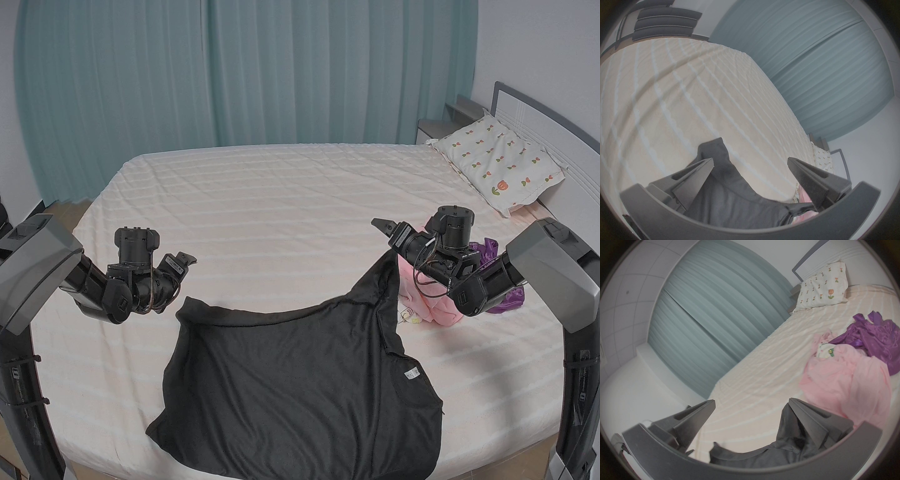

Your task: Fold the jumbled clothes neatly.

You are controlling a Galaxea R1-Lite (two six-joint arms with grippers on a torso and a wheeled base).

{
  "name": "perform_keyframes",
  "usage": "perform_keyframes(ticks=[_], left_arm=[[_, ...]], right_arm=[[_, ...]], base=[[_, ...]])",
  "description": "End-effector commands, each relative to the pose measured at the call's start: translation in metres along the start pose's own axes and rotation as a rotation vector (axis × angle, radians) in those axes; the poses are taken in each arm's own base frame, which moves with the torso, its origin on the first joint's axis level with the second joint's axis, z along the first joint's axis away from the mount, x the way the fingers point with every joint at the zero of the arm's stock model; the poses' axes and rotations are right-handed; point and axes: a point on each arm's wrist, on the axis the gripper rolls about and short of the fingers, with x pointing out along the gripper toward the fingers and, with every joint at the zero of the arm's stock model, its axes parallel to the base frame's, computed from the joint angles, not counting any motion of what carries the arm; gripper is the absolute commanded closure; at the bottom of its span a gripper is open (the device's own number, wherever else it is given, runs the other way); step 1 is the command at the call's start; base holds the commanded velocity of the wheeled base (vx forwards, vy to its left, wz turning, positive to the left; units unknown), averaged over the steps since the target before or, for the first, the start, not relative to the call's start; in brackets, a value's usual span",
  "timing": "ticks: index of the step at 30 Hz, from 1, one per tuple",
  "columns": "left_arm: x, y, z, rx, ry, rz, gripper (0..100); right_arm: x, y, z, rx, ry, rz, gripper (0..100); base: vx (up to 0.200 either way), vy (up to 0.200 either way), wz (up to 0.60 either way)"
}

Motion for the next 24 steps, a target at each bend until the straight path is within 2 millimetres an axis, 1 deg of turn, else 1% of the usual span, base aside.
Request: perform_keyframes(ticks=[1,2,4,7,9,12,14,16,17,18,20,21,24], left_arm=[[0.018,0.014,0.004,-0.013,-0.012,0.033,0],[0.019,0.015,0.004,-0.013,-0.012,0.036,0],[0.019,0.016,0.003,-0.011,-0.006,0.040,0],[0.021,0.019,0.000,-0.007,0.010,0.051,0],[0.025,0.022,-0.002,0.011,0.018,0.059,0],[0.031,0.029,-0.007,0.063,0.034,0.079,0],[0.039,0.038,-0.013,0.110,0.051,0.101,0],[0.039,0.038,-0.013,0.110,0.051,0.101,0],[0.050,0.043,-0.016,0.143,0.060,0.111,0],[0.055,0.045,-0.017,0.147,0.062,0.113,0],[0.059,0.046,-0.018,0.152,0.063,0.114,0],[0.064,0.048,-0.020,0.159,0.062,0.118,0],[0.071,0.050,-0.025,0.183,0.075,0.124,0]], right_arm=[[0.010,-0.029,-0.013,-0.026,0.029,-0.076,0],[0.009,-0.037,-0.017,-0.076,0.065,-0.113,0],[0.006,-0.042,-0.022,-0.096,0.107,-0.147,0],[0.002,-0.044,-0.023,-0.095,0.127,-0.169,0],[-0.003,-0.041,-0.018,-0.092,0.120,-0.170,0],[-0.016,-0.041,-0.014,-0.089,0.132,-0.181,0],[-0.033,-0.042,-0.018,-0.083,0.166,-0.198,0],[-0.033,-0.042,-0.018,-0.083,0.166,-0.198,0],[-0.049,-0.048,-0.026,-0.051,0.199,-0.232,0],[-0.054,-0.050,-0.028,-0.025,0.203,-0.243,0],[-0.059,-0.054,-0.028,0.012,0.192,-0.250,0],[-0.062,-0.057,-0.029,0.045,0.185,-0.257,0],[-0.069,-0.063,-0.034,0.079,0.189,-0.273,0]], base=[[0.000,0.000,0.00],[0.000,0.000,0.00],[0.000,0.000,0.00],[0.000,0.000,0.00],[0.000,0.000,0.00],[0.000,0.000,0.00],[0.000,0.000,0.00],[0.000,0.000,0.00],[0.000,0.000,0.00],[0.000,0.000,0.00],[0.000,0.000,0.00],[0.000,0.000,0.00],[0.000,0.000,0.00]])
